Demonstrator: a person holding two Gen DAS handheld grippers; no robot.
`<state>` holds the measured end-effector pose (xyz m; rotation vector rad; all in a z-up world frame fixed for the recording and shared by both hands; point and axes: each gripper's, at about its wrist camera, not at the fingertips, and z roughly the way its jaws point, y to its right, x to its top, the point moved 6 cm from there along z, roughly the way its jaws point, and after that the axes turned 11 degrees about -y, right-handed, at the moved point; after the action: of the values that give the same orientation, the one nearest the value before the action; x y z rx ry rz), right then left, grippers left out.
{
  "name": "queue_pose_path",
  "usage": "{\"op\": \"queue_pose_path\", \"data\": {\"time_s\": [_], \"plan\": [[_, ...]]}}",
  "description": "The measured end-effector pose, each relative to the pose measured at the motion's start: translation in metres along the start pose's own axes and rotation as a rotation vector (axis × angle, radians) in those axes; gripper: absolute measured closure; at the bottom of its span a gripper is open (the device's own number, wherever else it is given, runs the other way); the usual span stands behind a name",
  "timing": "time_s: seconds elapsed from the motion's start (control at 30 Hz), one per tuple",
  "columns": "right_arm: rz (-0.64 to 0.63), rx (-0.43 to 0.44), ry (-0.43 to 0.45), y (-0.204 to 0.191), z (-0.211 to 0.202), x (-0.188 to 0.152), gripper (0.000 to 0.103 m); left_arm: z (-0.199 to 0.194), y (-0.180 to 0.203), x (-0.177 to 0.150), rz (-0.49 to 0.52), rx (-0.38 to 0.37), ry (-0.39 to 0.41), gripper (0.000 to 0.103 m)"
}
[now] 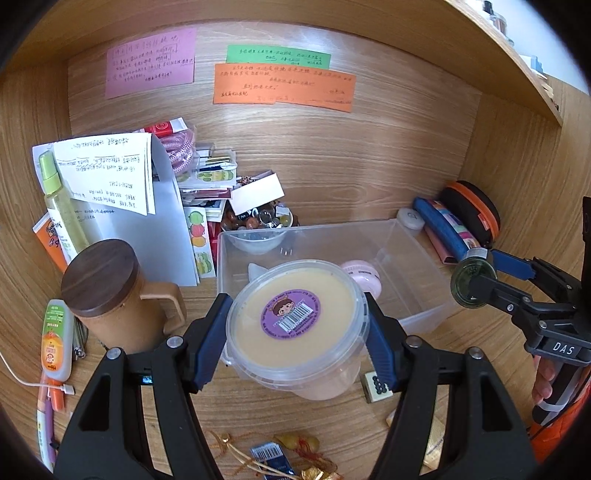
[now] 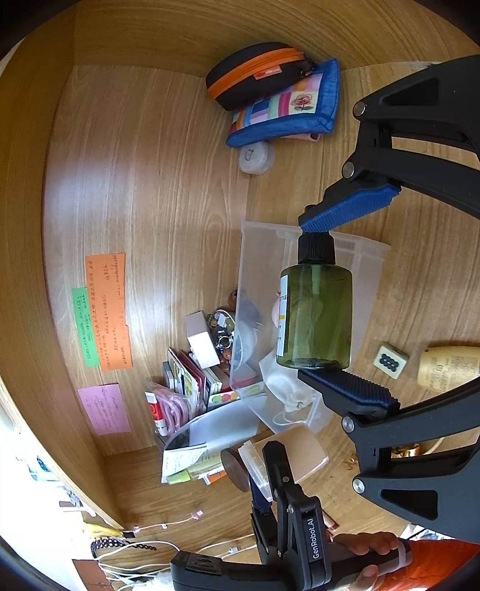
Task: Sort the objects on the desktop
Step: 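Carry the cream tub with the left gripper while the right carries the green bottle toward the box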
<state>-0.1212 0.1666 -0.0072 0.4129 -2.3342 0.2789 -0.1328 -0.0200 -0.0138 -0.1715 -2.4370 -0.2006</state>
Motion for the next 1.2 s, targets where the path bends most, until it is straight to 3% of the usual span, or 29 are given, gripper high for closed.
{"op": "queue_pose_path", "data": {"time_s": [0.7, 1.2], "plan": [[-0.011, 0.0, -0.048, 0.011, 0.049, 0.026, 0.033, 0.054, -0.022, 0.03, -0.023, -0.023, -0.05, 0.036], [-0.019, 0.027, -0.131, 0.007, 0.089, 0.019, 0.033, 0.087, -0.022, 0.025, -0.003, -0.05, -0.119, 0.036]]}}
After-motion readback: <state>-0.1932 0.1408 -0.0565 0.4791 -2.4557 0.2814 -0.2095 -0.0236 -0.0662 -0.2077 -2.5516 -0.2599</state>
